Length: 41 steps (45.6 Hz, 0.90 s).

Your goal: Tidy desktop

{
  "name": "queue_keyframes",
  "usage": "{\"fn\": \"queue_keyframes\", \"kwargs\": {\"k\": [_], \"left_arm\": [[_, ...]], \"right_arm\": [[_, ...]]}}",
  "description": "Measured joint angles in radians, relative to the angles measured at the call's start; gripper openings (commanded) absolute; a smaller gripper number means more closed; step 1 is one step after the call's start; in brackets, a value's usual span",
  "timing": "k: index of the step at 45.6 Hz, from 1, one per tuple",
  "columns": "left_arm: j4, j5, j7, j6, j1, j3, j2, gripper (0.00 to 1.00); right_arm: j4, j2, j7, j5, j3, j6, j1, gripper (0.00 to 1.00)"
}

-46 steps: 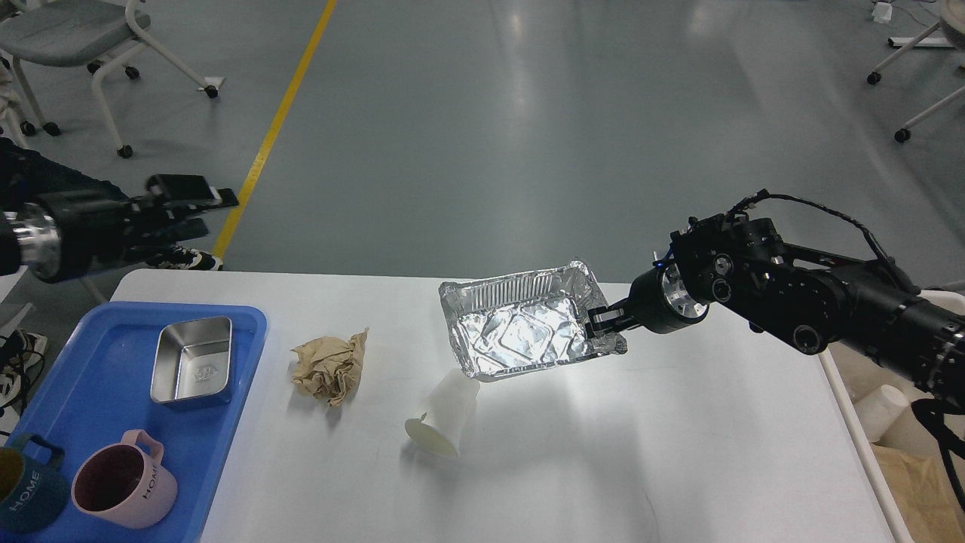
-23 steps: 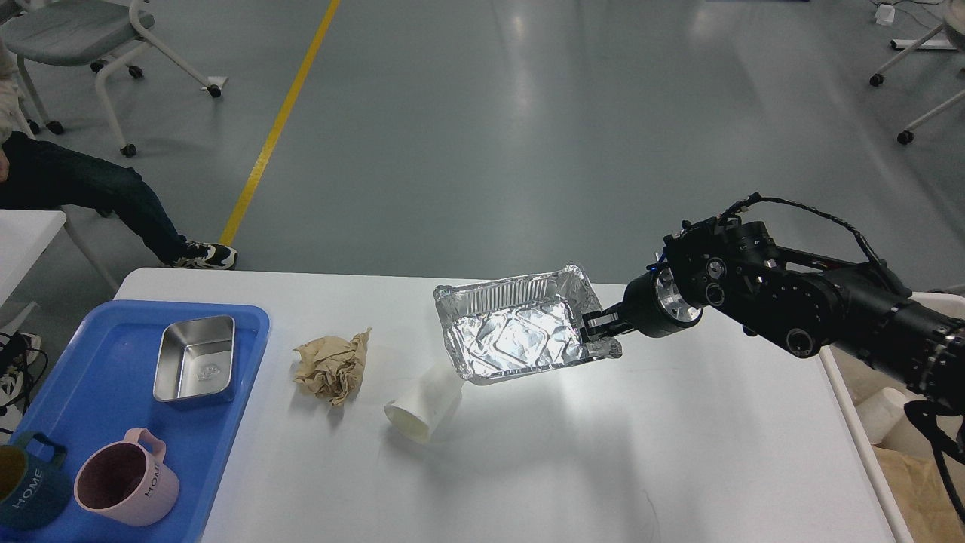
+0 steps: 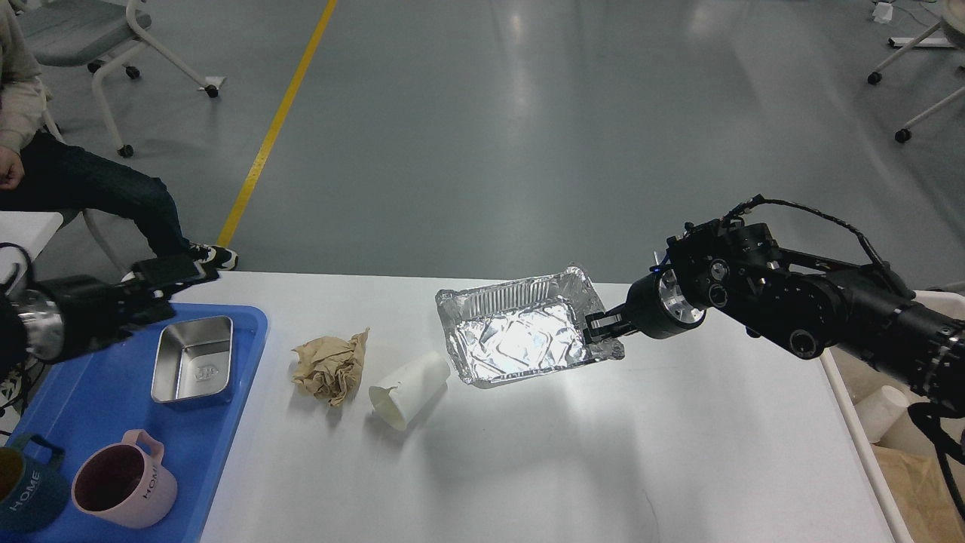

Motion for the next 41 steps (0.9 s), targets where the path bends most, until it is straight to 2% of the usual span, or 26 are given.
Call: {"fn": "queue_keyframes", "kwargs": {"k": [9,17,30,41], "left_arm": [[0.037,-0.006,0.0,0.093,0.122,-0.009,-0.21,0.97],[0.095,-0.016,0.0,0.164,0.247,-0.036,-0.34,0.97],[0.167,-0.02,0.001,0.174,0.425,-0.241,-0.448,0.96],[0.193,-0.021,0.012,0.174,0.47,-0.265,-0.568,0.96]], "right_arm": [[-0.001,-0.002,0.0,0.0,0.001,0.0,-0.002,0.0],[-0.001,-0.001,0.0,0.0,0.001,0.0,-0.004,0.0],[-0.002,0.002,0.001,0.0,0.003,0.0,-0.004,0.0],[-0.003,0.004,0.001,0.0,0.003,0.0,-0.004,0.0]]}}
